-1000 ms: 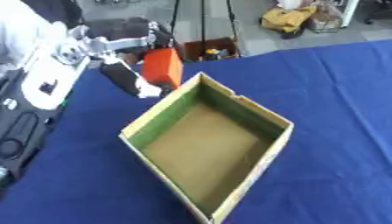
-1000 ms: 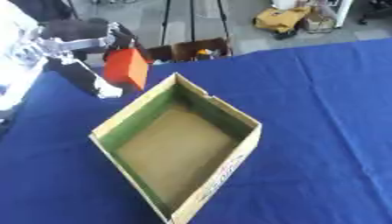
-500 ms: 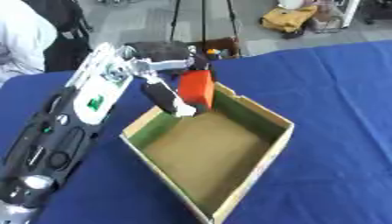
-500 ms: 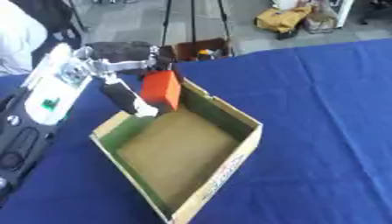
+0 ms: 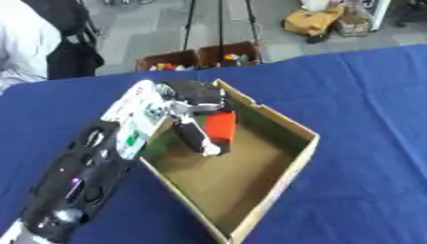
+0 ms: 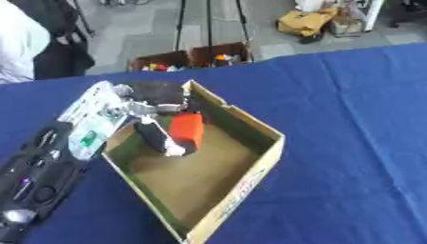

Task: Pick up objects on the table and place them in the box.

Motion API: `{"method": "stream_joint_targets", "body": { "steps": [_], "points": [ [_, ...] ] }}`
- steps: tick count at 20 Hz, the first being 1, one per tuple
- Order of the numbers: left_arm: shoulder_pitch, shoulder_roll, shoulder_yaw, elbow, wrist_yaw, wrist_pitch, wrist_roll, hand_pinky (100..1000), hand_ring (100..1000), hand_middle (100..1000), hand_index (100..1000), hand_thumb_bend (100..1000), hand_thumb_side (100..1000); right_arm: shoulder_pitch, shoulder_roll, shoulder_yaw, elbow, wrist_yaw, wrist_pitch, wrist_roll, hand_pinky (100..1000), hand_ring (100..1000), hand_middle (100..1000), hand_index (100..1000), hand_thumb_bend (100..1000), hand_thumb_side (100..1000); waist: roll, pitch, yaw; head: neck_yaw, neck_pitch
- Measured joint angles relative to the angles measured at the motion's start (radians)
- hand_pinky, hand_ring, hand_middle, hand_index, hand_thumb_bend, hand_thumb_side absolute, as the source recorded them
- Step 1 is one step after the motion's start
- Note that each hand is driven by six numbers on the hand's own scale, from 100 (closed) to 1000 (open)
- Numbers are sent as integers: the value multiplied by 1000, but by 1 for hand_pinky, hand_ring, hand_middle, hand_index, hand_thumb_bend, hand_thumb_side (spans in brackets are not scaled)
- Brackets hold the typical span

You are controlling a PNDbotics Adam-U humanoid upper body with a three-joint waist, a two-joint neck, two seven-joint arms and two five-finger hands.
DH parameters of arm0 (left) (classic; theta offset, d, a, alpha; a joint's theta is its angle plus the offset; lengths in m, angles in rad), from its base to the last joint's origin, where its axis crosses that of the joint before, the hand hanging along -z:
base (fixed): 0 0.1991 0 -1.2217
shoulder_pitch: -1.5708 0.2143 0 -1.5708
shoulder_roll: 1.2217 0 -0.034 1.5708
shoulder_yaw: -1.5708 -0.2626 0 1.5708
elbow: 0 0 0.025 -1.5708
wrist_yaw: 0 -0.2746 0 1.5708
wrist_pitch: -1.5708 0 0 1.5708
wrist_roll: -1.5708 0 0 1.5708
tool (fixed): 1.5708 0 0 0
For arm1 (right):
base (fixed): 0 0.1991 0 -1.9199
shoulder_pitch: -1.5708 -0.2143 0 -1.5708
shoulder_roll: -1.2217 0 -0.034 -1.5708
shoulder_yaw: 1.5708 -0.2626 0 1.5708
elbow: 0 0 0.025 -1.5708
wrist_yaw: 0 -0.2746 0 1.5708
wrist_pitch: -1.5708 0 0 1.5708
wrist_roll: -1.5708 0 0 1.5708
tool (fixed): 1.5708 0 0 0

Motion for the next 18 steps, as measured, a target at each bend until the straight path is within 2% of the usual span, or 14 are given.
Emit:
{"method": "stream_joint_targets", "body": {
  "steps": [3, 4, 5, 10, 15, 17, 18],
  "points": [
    [8, -14, -9, 27, -39, -16, 16, 378, 579, 618, 750, 100, 420, 0, 0, 0, 0, 0, 0, 0, 757, 743, 791, 771, 100, 594, 0, 0, -2, 0, 0],
    [15, -19, -13, 38, -50, -20, 20, 383, 584, 621, 753, 100, 387, 0, 0, 0, 0, 0, 0, 0, 757, 743, 791, 771, 100, 592, 0, 0, -2, 0, 0],
    [20, -25, -18, 48, -60, -24, 24, 383, 584, 621, 753, 100, 421, 0, 0, 0, 0, 0, 0, 0, 757, 743, 791, 771, 100, 592, 0, 0, -2, 0, -1],
    [24, -42, -23, 80, -85, -41, 41, 447, 626, 670, 798, 100, 390, 0, 1, -4, 0, 0, 2, -2, 757, 743, 791, 771, 100, 587, 0, 0, -3, 0, -1],
    [23, -49, -23, 91, -87, -45, 45, 604, 772, 788, 900, 100, 341, 1, 2, -6, 0, 0, 2, -2, 757, 743, 791, 771, 100, 585, 0, 0, -4, 0, -2],
    [22, -49, -23, 91, -93, -43, 43, 637, 807, 816, 929, 100, 343, 1, 2, -6, 0, 0, 2, -2, 757, 743, 791, 771, 100, 584, 0, 0, -4, 0, -2],
    [22, -49, -23, 91, -98, -43, 43, 682, 846, 842, 953, 100, 348, 1, 3, -6, 0, 0, 2, -2, 757, 743, 791, 771, 100, 584, 0, 0, -5, 0, -2]
  ]
}}
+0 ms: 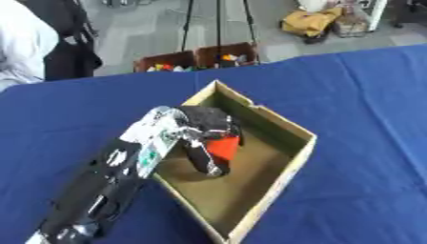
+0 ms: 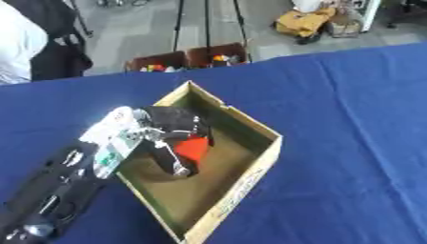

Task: Pick up objects on the table and place them in the box.

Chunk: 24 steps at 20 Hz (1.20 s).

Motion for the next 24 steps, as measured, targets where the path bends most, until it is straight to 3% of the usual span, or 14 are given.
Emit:
{"method": "stream_joint_targets", "body": {
  "steps": [6, 12, 17, 21, 24],
  "points": [
    [2, 1, 1, -17, -50, -4, 4, 778, 920, 899, 988, 101, 413, 2, 6, 0, 0, 0, 0, 0, 757, 742, 791, 771, 100, 584, 0, 0, -1, 0, -4],
    [4, 7, 19, -72, -103, -22, 22, 848, 967, 934, 1000, 228, 480, 5, 6, 0, 0, 0, 1, 1, 756, 742, 790, 771, 100, 584, 0, 0, 2, 0, -8],
    [-5, 32, 53, -198, -139, -47, 47, 869, 977, 940, 1000, 322, 557, 6, 6, 0, 0, 0, 1, 1, 756, 742, 790, 771, 100, 583, 0, 0, 5, 0, -9],
    [-6, 72, 93, -303, -95, -50, 54, 849, 953, 913, 997, 345, 609, 14, 6, 0, 0, 0, 1, 1, 756, 742, 790, 771, 100, 579, 0, -1, 14, -8, -9],
    [7, 112, 124, -369, 18, -34, 43, 820, 924, 885, 984, 303, 642, 15, 6, -2, 0, 0, 2, -1, 756, 742, 790, 772, 100, 574, 0, -1, 25, -23, -9]
  ]
}}
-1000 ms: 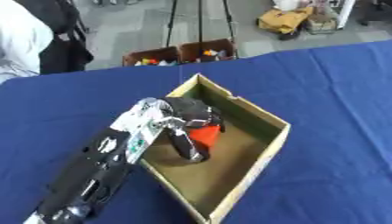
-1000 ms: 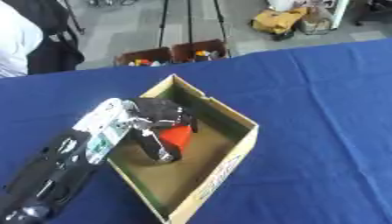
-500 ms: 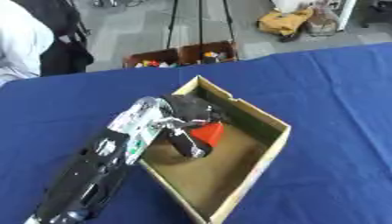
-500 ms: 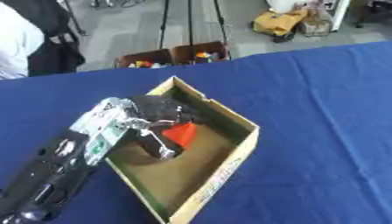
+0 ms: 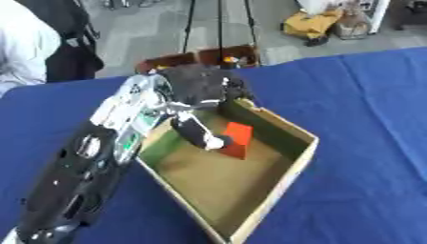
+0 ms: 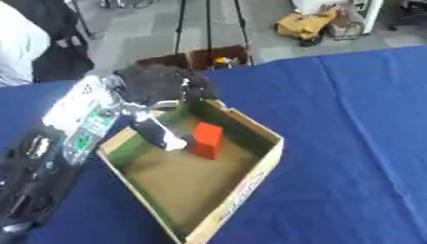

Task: Pick up objects on the table and place them in the box.

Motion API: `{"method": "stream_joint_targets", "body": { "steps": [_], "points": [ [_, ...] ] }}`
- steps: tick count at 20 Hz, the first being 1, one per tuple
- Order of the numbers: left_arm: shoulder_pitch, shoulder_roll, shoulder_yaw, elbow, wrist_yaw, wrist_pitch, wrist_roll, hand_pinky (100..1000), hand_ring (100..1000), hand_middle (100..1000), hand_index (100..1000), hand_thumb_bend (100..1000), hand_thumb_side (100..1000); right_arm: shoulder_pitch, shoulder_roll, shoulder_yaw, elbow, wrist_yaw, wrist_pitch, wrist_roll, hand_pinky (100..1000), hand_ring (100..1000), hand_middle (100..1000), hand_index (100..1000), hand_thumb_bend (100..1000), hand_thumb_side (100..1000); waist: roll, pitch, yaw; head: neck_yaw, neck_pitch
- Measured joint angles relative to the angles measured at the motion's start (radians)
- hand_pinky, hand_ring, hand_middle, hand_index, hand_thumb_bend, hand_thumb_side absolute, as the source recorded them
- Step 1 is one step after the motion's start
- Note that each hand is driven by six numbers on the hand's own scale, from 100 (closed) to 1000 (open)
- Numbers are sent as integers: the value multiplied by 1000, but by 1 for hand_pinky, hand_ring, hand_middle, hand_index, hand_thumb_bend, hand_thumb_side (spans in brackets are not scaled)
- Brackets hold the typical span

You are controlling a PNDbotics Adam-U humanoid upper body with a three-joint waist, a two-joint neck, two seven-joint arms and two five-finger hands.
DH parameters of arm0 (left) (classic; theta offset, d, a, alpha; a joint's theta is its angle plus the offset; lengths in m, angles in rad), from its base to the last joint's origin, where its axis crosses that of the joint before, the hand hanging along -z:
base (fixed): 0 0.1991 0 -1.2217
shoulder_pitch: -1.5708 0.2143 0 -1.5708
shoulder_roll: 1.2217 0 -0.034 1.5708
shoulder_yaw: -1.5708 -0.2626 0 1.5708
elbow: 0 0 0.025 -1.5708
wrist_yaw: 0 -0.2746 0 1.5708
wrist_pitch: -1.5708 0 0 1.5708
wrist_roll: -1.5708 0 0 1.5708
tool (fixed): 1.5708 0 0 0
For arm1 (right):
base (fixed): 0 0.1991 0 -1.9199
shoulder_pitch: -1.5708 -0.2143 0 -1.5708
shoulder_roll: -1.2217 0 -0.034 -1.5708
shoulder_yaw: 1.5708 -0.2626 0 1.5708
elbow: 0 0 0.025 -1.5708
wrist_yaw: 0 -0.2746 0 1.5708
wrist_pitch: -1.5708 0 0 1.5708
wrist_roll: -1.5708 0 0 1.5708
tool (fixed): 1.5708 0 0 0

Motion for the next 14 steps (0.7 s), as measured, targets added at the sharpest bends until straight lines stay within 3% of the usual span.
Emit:
{"method": "stream_joint_targets", "body": {
  "steps": [4, 7, 10, 14],
  "points": [
    [45, 55, 58, -109, 204, 54, -34, 805, 900, 866, 982, 321, 625, 4, 0, -6, 0, 0, 1, -4, 756, 743, 790, 772, 100, 577, 0, -1, 16, -33, 0],
    [85, 90, 119, -195, 323, 131, 5, 776, 872, 843, 974, 350, 637, 6, 0, -11, 0, 2, 1, -10, 756, 743, 789, 772, 100, 581, 0, -1, 29, -59, 0],
    [127, 118, 173, -272, 432, 219, 131, 746, 848, 820, 970, 357, 690, 8, 0, -13, 0, 4, 2, -16, 755, 743, 788, 772, 100, 582, -1, -1, 40, -80, 0],
    [193, 155, 230, -352, 565, 290, 344, 713, 824, 797, 960, 360, 654, 8, 0, -18, 0, 8, 1, -23, 755, 743, 788, 772, 100, 584, -2, -1, 58, -102, 0]
  ]
}}
